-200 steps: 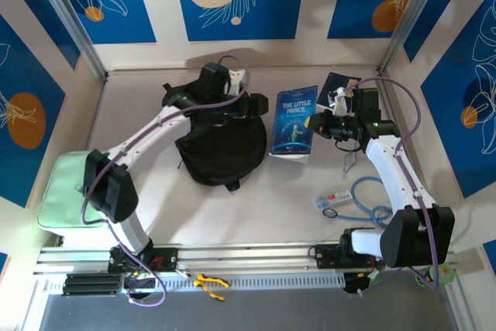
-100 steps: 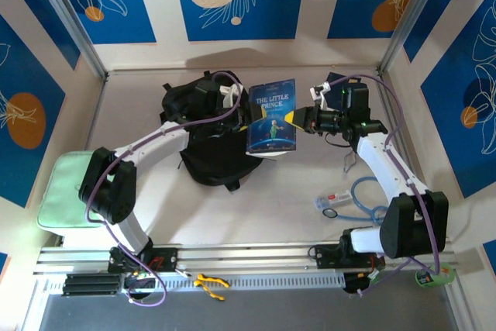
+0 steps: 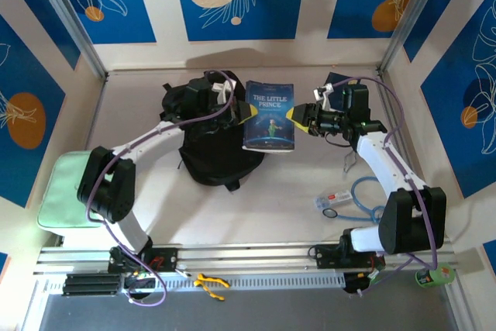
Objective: Pack the student bag
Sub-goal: Pass the book.
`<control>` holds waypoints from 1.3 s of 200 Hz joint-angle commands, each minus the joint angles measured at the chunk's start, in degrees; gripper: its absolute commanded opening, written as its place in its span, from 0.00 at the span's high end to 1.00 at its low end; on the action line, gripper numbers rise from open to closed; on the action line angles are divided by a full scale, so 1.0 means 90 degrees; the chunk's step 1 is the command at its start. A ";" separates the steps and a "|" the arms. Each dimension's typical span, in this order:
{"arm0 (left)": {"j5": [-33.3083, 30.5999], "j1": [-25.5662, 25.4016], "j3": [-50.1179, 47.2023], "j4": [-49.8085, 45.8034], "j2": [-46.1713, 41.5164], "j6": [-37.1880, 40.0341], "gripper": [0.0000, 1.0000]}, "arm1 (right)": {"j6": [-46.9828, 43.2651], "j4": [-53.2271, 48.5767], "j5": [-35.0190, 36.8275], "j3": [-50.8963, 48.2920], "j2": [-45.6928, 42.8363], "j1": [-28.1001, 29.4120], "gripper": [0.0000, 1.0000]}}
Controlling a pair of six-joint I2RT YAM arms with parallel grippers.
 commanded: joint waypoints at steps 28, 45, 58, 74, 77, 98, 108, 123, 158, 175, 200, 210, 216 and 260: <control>-0.0302 0.0792 -0.0249 0.0405 -0.0762 -0.0299 1.00 | 0.1752 0.1737 0.0664 -0.0834 -0.0309 0.0506 0.13; -0.0961 0.0819 -0.0426 0.0641 -0.1035 -0.0641 1.00 | 0.2460 0.2715 0.1035 -0.1118 -0.0418 0.0990 0.07; -0.1373 0.0827 -0.0605 0.1013 -0.1234 -0.1035 1.00 | 0.3065 0.3282 0.1408 -0.1250 -0.0413 0.1330 0.04; -0.1918 0.0820 -0.0834 0.1402 -0.1455 -0.1455 1.00 | 0.3646 0.3716 0.1806 -0.1258 -0.0304 0.1675 0.03; -0.2010 0.0820 -0.0870 0.1464 -0.1485 -0.1537 1.00 | 0.3743 0.3787 0.1885 -0.1251 -0.0276 0.1752 0.03; -0.2537 0.0822 -0.1111 0.1880 -0.1647 -0.2006 1.00 | 0.4336 0.4338 0.2279 -0.1175 0.0029 0.2144 0.02; -0.2678 0.0807 -0.1169 0.2055 -0.1684 -0.2196 1.00 | 0.4544 0.4682 0.2384 -0.1118 0.0211 0.2270 0.02; -0.2880 0.0757 -0.1248 0.2357 -0.1699 -0.2452 1.00 | 0.4847 0.5156 0.2439 -0.0983 0.0508 0.2406 0.01; -0.3319 0.0694 -0.1463 0.2909 -0.1678 -0.2944 1.00 | 0.5503 0.5795 0.2771 -0.0492 0.1190 0.2712 0.02; -0.3548 0.0674 -0.1579 0.3010 -0.1687 -0.3045 1.00 | 0.5665 0.5960 0.2919 -0.0256 0.1470 0.2815 0.02; -0.3662 0.0649 -0.1650 0.3088 -0.1661 -0.3147 1.00 | 0.5916 0.5877 0.3113 0.0003 0.1773 0.2918 0.06; -0.3681 0.0635 -0.1672 0.3150 -0.1651 -0.3195 1.00 | 0.6021 0.5957 0.3177 0.0067 0.1900 0.2926 0.10; -0.3705 0.0627 -0.1698 0.3188 -0.1652 -0.3216 1.00 | 0.6066 0.5992 0.3220 0.0120 0.1973 0.2929 0.14; -0.3940 0.0639 -0.1903 0.3023 -0.1777 -0.3149 1.00 | 0.5812 0.5832 0.3735 0.0478 0.2170 0.3063 0.46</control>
